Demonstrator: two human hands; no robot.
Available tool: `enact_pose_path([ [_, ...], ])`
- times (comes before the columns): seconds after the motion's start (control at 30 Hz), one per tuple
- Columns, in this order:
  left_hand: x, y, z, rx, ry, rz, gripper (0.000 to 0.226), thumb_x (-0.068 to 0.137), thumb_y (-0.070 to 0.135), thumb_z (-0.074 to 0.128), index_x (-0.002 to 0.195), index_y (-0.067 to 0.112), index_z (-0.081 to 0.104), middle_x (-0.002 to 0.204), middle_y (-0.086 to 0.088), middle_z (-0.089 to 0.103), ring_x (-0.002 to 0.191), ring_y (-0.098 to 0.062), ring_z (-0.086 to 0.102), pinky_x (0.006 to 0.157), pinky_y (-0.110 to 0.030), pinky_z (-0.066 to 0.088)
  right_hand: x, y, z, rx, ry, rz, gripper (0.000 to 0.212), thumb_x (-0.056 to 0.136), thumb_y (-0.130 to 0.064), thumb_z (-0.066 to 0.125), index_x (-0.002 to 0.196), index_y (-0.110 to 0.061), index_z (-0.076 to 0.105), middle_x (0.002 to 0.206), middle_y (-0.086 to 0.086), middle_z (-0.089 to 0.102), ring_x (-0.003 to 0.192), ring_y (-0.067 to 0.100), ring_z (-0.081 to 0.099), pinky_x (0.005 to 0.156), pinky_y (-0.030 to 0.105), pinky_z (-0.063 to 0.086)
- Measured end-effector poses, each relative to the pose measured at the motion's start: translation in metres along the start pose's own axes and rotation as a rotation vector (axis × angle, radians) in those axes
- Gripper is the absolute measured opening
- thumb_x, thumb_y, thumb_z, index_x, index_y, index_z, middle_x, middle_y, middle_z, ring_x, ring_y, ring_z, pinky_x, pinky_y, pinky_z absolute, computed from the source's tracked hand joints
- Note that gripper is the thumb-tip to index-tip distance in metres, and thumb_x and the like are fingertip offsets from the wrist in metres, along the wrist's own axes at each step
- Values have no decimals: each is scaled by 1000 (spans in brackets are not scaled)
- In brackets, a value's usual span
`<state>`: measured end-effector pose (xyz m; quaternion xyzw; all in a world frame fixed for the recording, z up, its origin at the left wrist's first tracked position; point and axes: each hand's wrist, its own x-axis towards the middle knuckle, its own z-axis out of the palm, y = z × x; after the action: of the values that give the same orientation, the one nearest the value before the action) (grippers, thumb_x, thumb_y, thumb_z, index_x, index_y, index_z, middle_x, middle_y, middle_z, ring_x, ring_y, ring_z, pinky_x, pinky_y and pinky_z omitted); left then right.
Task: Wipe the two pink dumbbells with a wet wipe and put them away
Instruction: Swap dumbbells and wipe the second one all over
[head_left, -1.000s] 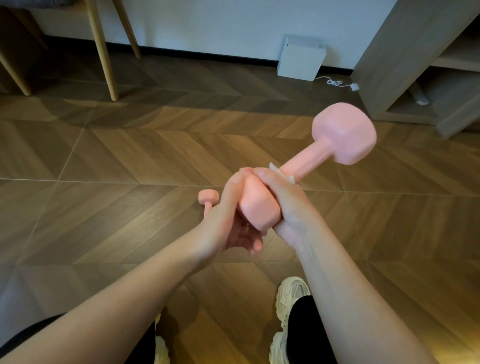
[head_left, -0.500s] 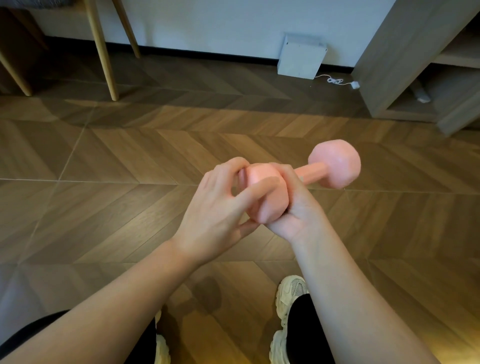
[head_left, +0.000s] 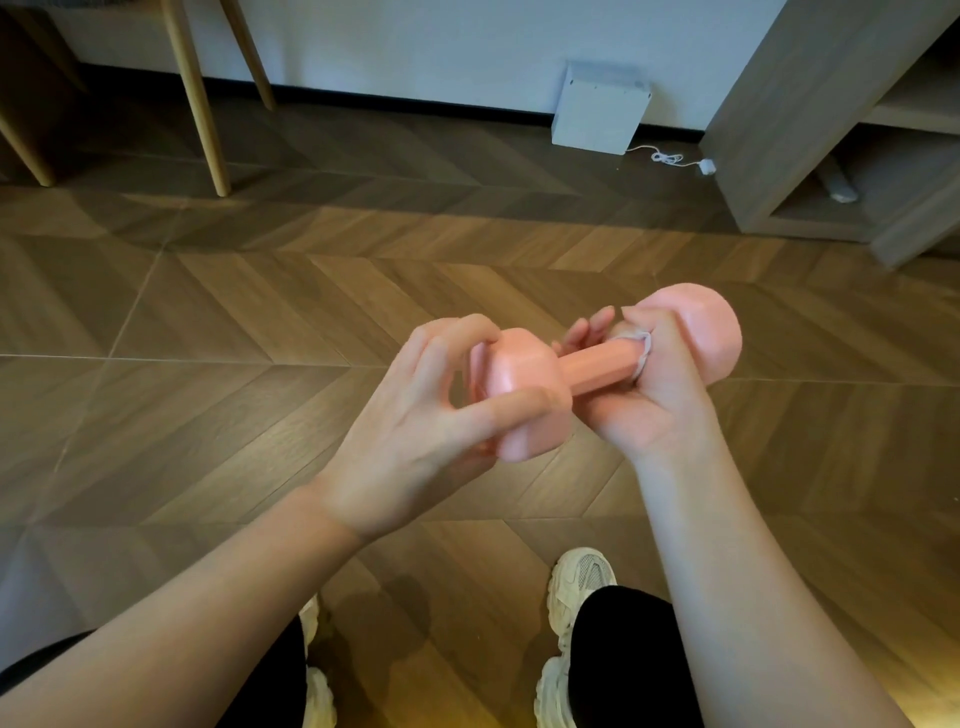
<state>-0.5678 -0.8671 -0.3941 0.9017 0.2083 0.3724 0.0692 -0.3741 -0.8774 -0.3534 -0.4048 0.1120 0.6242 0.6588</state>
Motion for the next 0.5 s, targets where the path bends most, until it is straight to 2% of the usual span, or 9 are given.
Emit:
enact_pose_path([
  [0.07,-2,3,1,-106,3,-87,50,81,21,68,127,28,48,131,-7,32,118,-35,45,97,-44,45,3,-1,-4,23,-12,-9,3,83,-13,57,85,-11,56,70,-4,59,73,16,58,78,34,53],
  [0.2,-1,10,6,-355,36,-318,71,66,22,81,127,28,46,127,-4,39,121,-24,45,99,-28,42,3,3,-3,79,-86,-87,9,83,-11,52,74,-12,55,67,-6,56,74,14,57,80,33,52],
  [0.27,1,12,8,-553,52,-466,75,63,23,86,126,33,47,127,5,50,119,-23,53,94,-29,47,1,3,-3,95,-147,-144,10,83,-11,51,74,-13,55,69,-6,55,79,14,57,84,34,51],
  [0.33,3,14,6,-794,12,-688,72,61,32,84,123,41,48,121,12,57,108,-14,61,81,-25,52,-3,3,-2,73,-205,-201,11,85,-10,51,74,-12,55,71,-4,55,85,15,56,88,37,50],
  [0.4,5,14,6,-1015,-33,-955,67,58,41,79,120,41,53,118,0,58,91,-9,62,64,-19,51,-6,3,-1,53,-235,-248,14,88,-9,50,75,-11,56,71,-2,56,85,15,56,88,38,51],
  [0.43,6,14,7,-1135,-58,-1084,67,58,46,75,121,36,55,116,-9,57,84,-13,62,58,-17,51,-8,5,-1,42,-238,-268,15,89,-8,50,75,-10,56,72,-1,57,84,15,57,89,39,51],
  [0.5,8,14,8,-1339,-124,-1253,71,64,56,67,123,18,57,104,-20,57,71,-20,63,57,-25,54,-11,8,-2,12,-253,-294,16,90,-8,51,75,-10,58,73,0,58,85,15,57,94,40,50],
])
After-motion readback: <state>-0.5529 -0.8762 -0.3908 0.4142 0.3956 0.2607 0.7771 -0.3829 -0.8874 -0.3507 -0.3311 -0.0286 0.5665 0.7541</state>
